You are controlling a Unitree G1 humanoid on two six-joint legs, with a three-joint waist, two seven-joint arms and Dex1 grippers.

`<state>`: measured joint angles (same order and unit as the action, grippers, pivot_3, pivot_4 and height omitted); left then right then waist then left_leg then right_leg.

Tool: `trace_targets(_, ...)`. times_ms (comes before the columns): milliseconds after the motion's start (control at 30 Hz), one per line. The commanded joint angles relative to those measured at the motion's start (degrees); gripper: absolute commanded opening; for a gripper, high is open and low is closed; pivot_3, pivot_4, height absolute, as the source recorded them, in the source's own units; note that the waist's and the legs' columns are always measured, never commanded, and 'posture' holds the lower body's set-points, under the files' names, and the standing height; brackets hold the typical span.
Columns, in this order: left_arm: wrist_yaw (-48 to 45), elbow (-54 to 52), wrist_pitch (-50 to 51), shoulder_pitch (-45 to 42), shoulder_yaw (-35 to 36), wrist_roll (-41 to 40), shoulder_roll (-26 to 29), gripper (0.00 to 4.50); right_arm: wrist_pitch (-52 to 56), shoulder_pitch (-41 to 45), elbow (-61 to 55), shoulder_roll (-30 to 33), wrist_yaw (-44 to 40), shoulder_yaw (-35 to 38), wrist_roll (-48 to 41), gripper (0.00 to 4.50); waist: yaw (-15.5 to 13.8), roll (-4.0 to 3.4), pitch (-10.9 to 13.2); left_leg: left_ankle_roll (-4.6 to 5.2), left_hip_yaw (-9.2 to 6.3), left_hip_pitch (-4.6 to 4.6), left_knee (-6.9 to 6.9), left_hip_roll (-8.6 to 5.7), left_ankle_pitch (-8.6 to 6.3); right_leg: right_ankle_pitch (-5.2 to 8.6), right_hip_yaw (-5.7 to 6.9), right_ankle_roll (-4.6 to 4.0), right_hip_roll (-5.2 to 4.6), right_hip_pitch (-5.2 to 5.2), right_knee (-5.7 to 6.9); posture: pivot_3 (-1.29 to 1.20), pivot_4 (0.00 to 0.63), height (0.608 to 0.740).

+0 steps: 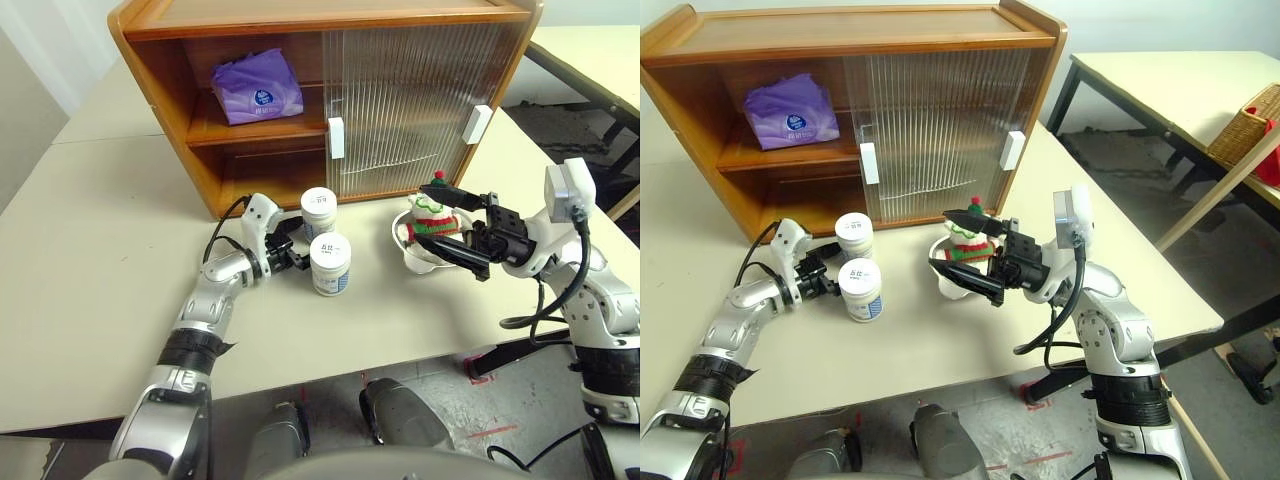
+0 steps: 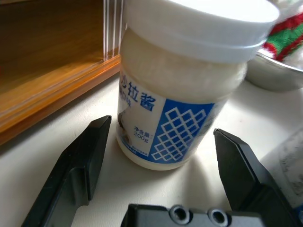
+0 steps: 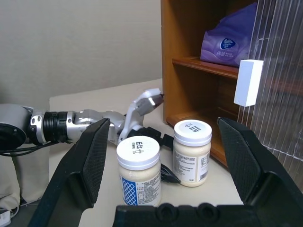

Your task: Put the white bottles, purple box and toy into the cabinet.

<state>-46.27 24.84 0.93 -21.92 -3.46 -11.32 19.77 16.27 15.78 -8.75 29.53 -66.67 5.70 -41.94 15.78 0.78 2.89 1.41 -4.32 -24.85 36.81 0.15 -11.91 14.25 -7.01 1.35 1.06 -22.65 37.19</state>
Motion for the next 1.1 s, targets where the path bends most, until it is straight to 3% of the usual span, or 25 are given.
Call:
trace_targets(33, 0.36, 2.12, -0.84, -1.09, -0.52, 1.32, -0.55, 4.46, -0.02, -0.39, -0.84, 0.23, -0.16, 0.47, -0.15, 4.5, 0.06, 0.0, 0.0, 0.01, 0.01, 0.0, 0.0, 0.0, 0.0, -0.01, -0.01, 0.02, 0.0, 0.0, 0.0, -0.35, 0.073, 0.74)
trace_targets(133, 0.43, 4.01, -1.28, -2.31, -0.29, 1.54, -1.14, 4.46, -0.29, -0.44, -0.56, 0.18, -0.3, 0.44, 0.03, 4.5, 0.19, 0.0, 0.0, 0.04, 0.01, 0.01, 0.02, 0.0, 0.03, 0.02, -0.01, 0.17, 0.03, 0.02, 0.0, -0.36, 0.072, 0.74)
trace_targets(333, 0.59, 5.96, -0.79, -3.56, 0.07, 1.12, -2.26, 3.09, -0.62, -0.74, -0.7, 0.13, -0.21, 0.53, 0.13, 4.5, 0.23, 0.0, 0.0, 0.09, 0.03, 0.01, 0.09, -0.02, 0.08, 0.15, -0.03, 0.62, 0.04, 0.07, 0.0, -0.37, 0.068, 0.74)
trace_targets(600, 0.35, 3.21, -0.87, -1.33, 0.4, 0.6, -1.97, 3.09, -0.68, -1.05, -0.88, 0.27, -0.28, 0.65, 0.04, 4.5, 0.4, 0.0, 0.0, 0.1, 0.06, 0.01, 0.13, -0.04, 0.09, 0.13, -0.03, 0.66, 0.05, 0.08, 0.0, -0.36, 0.069, 0.74)
trace_targets(833, 5.82, -6.72, 0.66, 4.5, 5.79, -1.51, 0.24, 3.09, -0.57, -0.52, 0.02, 0.33, -1.47, 0.54, -0.26, 4.5, 1.33, 0.0, 0.0, 0.1, 0.09, 0.01, 0.09, -0.08, 0.09, 0.17, -0.02, 0.63, 0.27, 0.05, -0.01, -0.34, 0.071, 0.74)
trace_targets(1100, 13.82, -6.39, 2.03, 0.95, 11.08, -1.08, 0.85, 3.09, -0.48, 0.44, 0.9, -0.93, -2.17, -0.86, 0.39, 4.5, 0.88, 0.0, 0.0, 0.17, 0.1, 0.02, 0.12, -0.27, 0.28, 0.1, 0.0, 0.71, 0.21, 0.09, 0.0, -0.32, 0.076, 0.74)
